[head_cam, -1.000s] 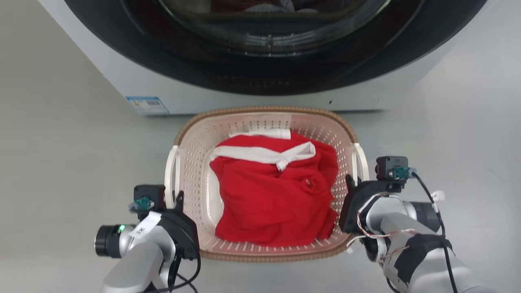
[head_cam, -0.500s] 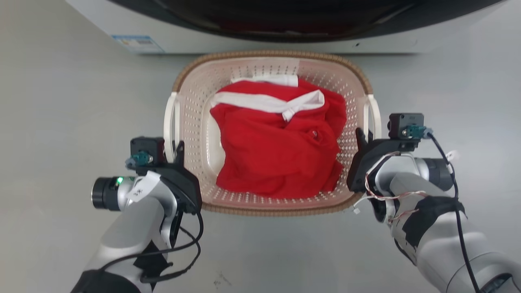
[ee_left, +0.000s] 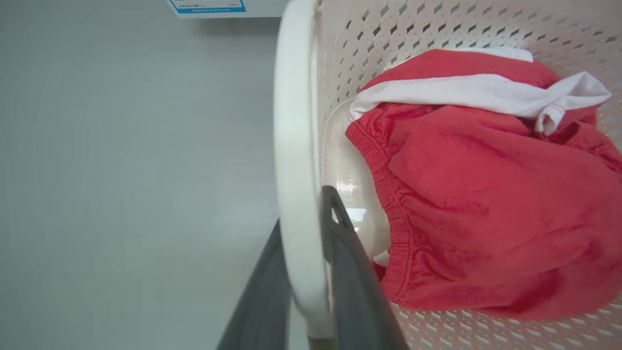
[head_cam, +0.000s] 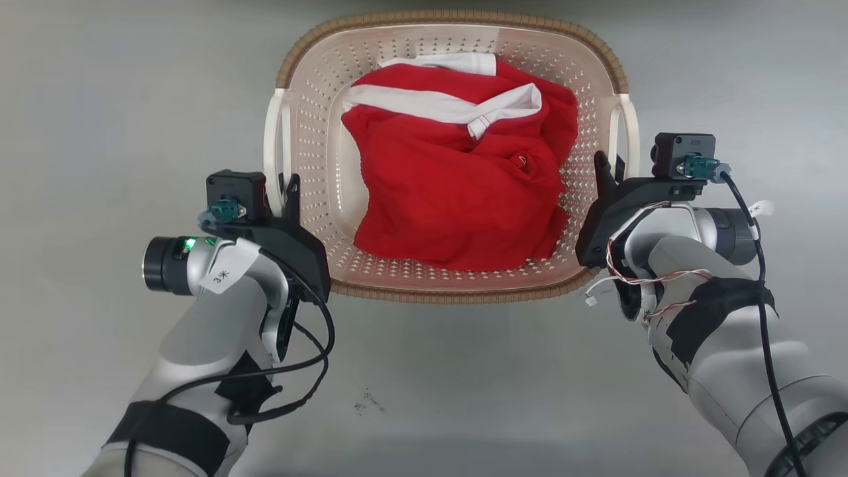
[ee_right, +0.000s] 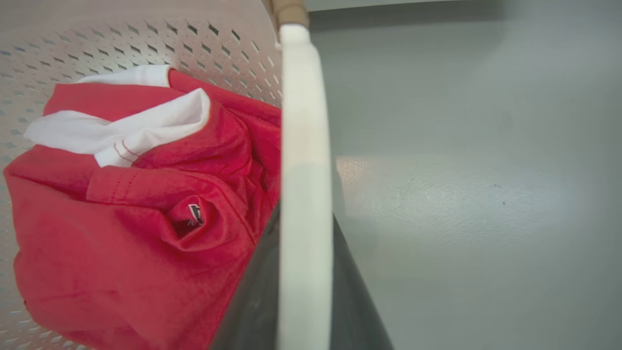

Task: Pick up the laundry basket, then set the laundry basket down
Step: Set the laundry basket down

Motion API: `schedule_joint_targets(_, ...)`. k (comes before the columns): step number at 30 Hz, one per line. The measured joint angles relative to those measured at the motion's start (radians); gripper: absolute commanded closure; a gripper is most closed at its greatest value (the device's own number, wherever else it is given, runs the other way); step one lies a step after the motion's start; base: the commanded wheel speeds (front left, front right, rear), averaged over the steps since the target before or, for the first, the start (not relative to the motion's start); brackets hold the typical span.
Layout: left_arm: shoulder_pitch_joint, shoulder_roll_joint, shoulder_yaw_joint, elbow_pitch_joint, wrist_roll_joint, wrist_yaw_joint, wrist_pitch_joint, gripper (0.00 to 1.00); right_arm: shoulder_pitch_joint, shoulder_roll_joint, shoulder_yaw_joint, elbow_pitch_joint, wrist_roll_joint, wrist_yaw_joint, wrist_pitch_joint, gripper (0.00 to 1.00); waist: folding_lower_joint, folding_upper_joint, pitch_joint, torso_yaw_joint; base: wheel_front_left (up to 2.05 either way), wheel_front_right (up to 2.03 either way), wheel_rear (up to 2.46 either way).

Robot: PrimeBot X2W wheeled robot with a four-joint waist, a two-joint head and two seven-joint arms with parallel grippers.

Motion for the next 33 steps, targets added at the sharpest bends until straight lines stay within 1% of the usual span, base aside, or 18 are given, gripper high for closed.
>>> schedule_joint_targets(6, -0.029, -0.004, 0.0, 0.01, 0.001, -0.001, -0.008, 1.0, -0.019, 0.001, -0.002, 0.011, 0.0, 0.005, -0.012, 1.0, 0.0, 0.0, 0.029, 0.007, 0.0, 0.0, 0.0)
schedule_joint_targets(22, -0.062, -0.005, 0.003, 0.031, 0.009, -0.002, -0.025, 1.0, -0.051, 0.007, -0.002, 0.03, -0.004, 0.015, -0.043, 1.0, -0.0003, -0.0003, 0.057, 0.003, 0.0, 0.0, 0.0)
schedule_joint_targets(23, -0.067, -0.005, 0.003, 0.032, 0.009, -0.002, -0.025, 1.0, -0.056, 0.007, -0.002, 0.032, -0.006, 0.017, -0.043, 0.97, -0.0003, -0.0003, 0.058, 0.004, 0.0, 0.0, 0.0)
schedule_joint_targets(24, -0.072, -0.005, 0.004, 0.033, 0.009, -0.002, -0.025, 0.88, -0.058, 0.007, -0.002, 0.032, -0.006, 0.017, -0.044, 0.73, -0.0003, -0.0003, 0.06, 0.004, 0.0, 0.0, 0.0)
schedule_joint_targets(25, -0.074, -0.005, 0.005, 0.033, 0.01, -0.002, -0.026, 0.68, -0.059, 0.007, -0.001, 0.032, -0.007, 0.018, -0.045, 0.51, -0.0003, -0.0003, 0.062, 0.004, 0.0, 0.0, 0.0)
schedule_joint_targets(26, -0.076, -0.005, 0.005, 0.034, 0.01, -0.002, -0.028, 0.58, -0.06, 0.007, 0.002, 0.034, -0.011, 0.017, -0.045, 0.0, -0.0003, -0.0003, 0.063, 0.004, 0.0, 0.0, 0.0)
schedule_joint_targets(27, -0.076, -0.005, 0.005, 0.036, 0.011, -0.002, -0.028, 0.38, -0.059, 0.01, 0.003, 0.036, -0.016, 0.017, -0.045, 0.0, -0.0002, -0.0002, 0.064, 0.004, 0.0, 0.0, 0.0)
schedule_joint_targets(28, -0.076, -0.006, 0.005, 0.038, 0.012, -0.002, -0.028, 0.16, -0.059, 0.011, 0.004, 0.038, -0.019, 0.017, -0.045, 0.0, -0.0002, -0.0002, 0.065, 0.004, 0.0, 0.0, 0.0)
schedule_joint_targets(29, -0.076, -0.007, 0.005, 0.04, 0.012, -0.002, -0.028, 0.0, -0.059, 0.012, 0.004, 0.041, -0.02, 0.017, -0.047, 0.0, -0.0002, -0.0002, 0.065, 0.004, 0.0, 0.0, 0.0)
schedule_joint_targets(33, -0.079, -0.008, 0.006, 0.048, 0.012, -0.009, -0.03, 0.0, -0.059, 0.011, 0.003, 0.053, -0.021, 0.017, -0.054, 0.0, -0.0002, -0.0002, 0.061, 0.005, 0.0, 0.0, 0.0)
